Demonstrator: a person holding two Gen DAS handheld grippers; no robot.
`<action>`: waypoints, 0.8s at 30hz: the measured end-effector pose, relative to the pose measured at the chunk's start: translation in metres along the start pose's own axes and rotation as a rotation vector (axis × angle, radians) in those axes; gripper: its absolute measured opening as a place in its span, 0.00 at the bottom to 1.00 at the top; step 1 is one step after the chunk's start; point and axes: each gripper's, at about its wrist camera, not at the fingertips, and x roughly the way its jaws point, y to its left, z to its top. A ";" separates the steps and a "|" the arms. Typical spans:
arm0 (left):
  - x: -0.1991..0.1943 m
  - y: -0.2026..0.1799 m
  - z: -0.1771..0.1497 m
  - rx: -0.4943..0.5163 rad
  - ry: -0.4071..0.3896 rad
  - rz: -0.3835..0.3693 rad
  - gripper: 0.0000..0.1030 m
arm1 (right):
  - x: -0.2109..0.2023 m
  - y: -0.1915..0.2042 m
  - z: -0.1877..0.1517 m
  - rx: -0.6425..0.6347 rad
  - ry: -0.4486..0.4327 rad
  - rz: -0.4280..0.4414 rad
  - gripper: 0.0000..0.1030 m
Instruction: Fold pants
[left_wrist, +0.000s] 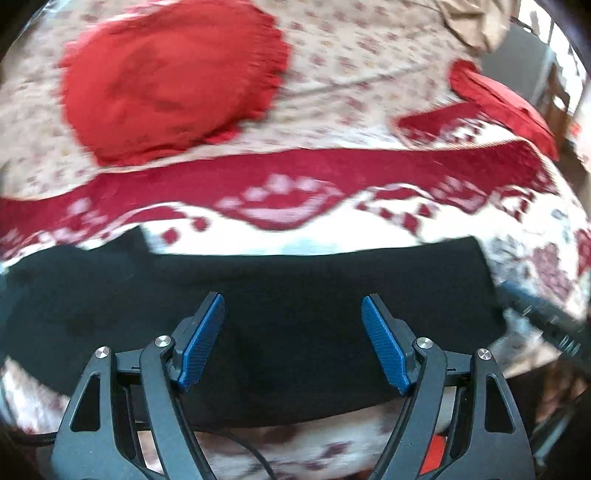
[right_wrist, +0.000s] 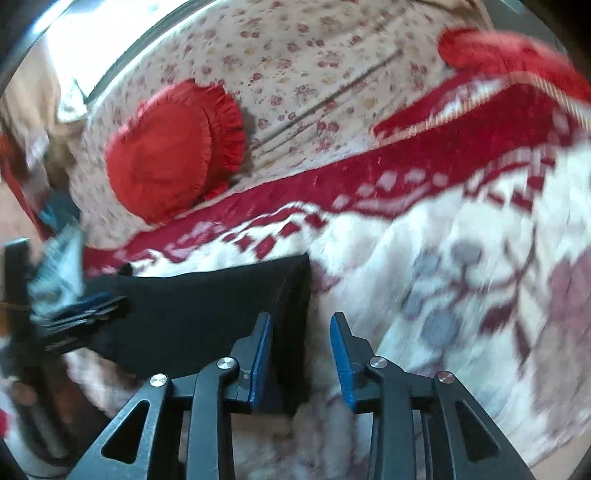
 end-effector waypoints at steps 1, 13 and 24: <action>0.005 -0.009 0.005 0.013 0.018 -0.040 0.75 | 0.001 -0.002 -0.005 0.028 0.008 0.035 0.33; 0.040 -0.091 0.039 0.145 0.054 -0.137 0.75 | 0.014 -0.008 -0.032 0.055 0.035 0.085 0.36; 0.074 -0.141 0.053 0.270 0.110 -0.128 0.75 | 0.018 -0.009 -0.041 0.067 0.047 0.158 0.39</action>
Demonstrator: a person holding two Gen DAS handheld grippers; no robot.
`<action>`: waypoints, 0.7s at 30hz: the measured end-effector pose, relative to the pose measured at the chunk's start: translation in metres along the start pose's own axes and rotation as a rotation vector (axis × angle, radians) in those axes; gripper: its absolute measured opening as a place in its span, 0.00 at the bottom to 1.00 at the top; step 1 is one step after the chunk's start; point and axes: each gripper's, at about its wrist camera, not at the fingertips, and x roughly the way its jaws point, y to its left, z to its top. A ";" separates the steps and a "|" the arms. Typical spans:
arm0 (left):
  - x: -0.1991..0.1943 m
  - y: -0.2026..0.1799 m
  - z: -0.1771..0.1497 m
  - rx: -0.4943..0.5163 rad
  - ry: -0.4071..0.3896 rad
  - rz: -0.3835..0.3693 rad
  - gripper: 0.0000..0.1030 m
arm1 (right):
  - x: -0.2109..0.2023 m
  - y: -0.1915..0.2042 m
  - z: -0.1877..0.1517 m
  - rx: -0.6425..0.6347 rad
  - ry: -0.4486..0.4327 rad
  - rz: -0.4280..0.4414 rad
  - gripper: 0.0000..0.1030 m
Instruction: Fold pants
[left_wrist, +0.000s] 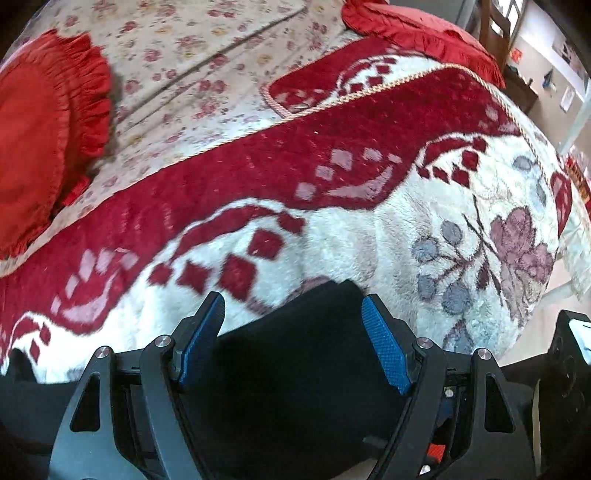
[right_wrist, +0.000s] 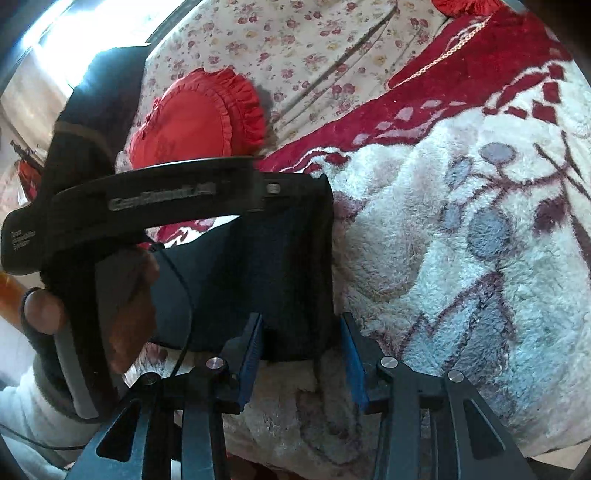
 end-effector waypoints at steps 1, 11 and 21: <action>0.003 -0.002 0.001 0.009 0.009 -0.003 0.75 | 0.000 0.000 0.000 0.001 -0.001 0.002 0.39; 0.023 -0.012 -0.006 0.104 0.024 0.010 0.61 | 0.002 -0.006 0.003 0.032 -0.016 0.039 0.39; -0.010 0.001 -0.007 0.078 -0.025 -0.077 0.22 | -0.006 0.015 0.014 -0.026 -0.050 0.038 0.13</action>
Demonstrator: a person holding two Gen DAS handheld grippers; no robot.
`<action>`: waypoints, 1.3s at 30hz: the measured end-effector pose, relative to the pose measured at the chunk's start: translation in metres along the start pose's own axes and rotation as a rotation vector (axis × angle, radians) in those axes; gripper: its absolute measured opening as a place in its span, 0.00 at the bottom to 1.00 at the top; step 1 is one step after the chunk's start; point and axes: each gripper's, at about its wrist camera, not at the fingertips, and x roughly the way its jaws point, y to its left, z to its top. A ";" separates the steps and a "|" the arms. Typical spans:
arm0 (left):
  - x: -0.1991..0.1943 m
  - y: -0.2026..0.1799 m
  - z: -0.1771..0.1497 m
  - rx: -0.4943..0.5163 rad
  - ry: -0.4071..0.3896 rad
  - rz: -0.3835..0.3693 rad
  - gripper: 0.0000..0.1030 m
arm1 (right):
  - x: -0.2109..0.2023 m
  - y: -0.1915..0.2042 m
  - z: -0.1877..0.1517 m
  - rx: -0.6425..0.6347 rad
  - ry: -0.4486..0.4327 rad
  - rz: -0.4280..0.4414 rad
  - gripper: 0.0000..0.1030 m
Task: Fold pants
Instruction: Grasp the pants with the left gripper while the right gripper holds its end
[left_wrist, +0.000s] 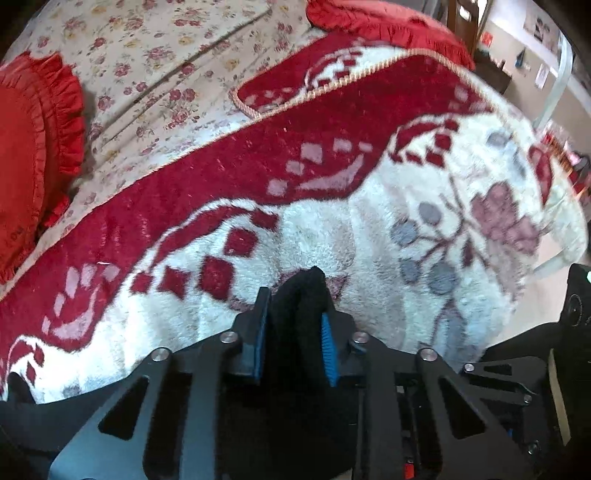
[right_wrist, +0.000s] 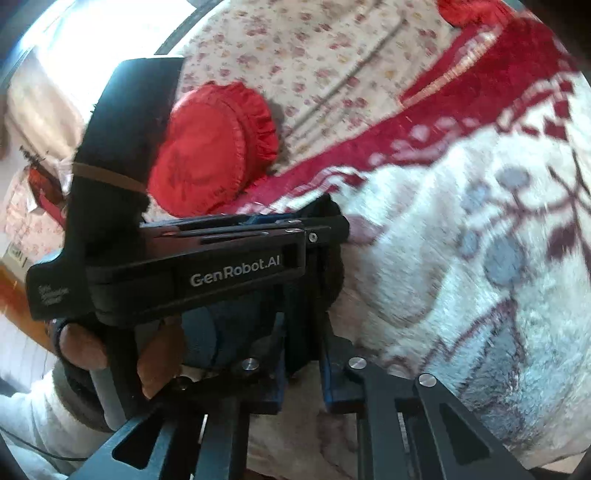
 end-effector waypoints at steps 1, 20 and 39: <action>-0.011 0.005 0.001 -0.008 -0.017 -0.010 0.21 | -0.003 0.008 0.003 -0.020 -0.007 0.004 0.13; -0.139 0.154 -0.067 -0.239 -0.180 0.166 0.17 | 0.066 0.194 0.032 -0.371 0.066 0.211 0.12; -0.138 0.237 -0.169 -0.579 -0.109 0.170 0.17 | 0.107 0.202 0.022 -0.356 0.139 0.258 0.28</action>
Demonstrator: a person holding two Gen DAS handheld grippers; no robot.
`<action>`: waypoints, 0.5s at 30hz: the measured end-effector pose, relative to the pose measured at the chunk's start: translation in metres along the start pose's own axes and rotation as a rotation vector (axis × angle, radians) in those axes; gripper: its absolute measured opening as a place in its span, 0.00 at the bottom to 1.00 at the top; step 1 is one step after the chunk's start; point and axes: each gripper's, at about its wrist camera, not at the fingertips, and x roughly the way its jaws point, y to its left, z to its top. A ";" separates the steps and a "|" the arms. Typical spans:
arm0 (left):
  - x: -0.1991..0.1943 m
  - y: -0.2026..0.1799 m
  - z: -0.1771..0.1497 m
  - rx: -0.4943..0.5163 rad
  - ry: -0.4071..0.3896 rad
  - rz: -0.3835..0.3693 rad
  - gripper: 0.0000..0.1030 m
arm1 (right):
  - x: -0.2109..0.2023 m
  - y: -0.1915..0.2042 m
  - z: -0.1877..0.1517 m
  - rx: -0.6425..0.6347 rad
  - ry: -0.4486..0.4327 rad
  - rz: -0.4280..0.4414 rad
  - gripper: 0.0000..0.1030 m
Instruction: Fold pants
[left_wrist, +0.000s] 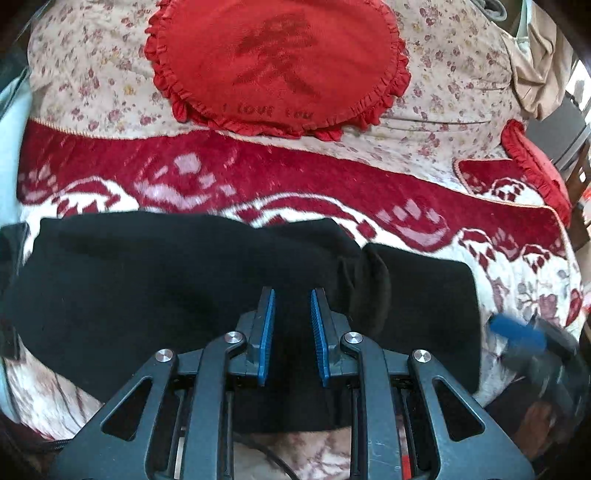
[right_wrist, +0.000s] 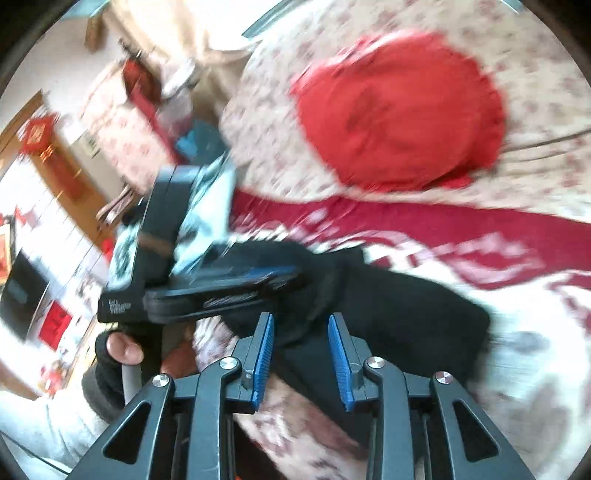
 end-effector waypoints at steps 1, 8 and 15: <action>0.001 -0.001 -0.001 -0.007 0.005 -0.016 0.17 | -0.010 -0.009 -0.001 0.016 -0.019 -0.024 0.28; 0.010 -0.014 -0.013 -0.027 0.019 0.011 0.27 | -0.013 -0.044 -0.012 0.060 0.010 -0.141 0.28; 0.010 -0.020 -0.019 -0.048 0.006 0.072 0.29 | 0.007 -0.050 -0.021 0.058 0.063 -0.153 0.28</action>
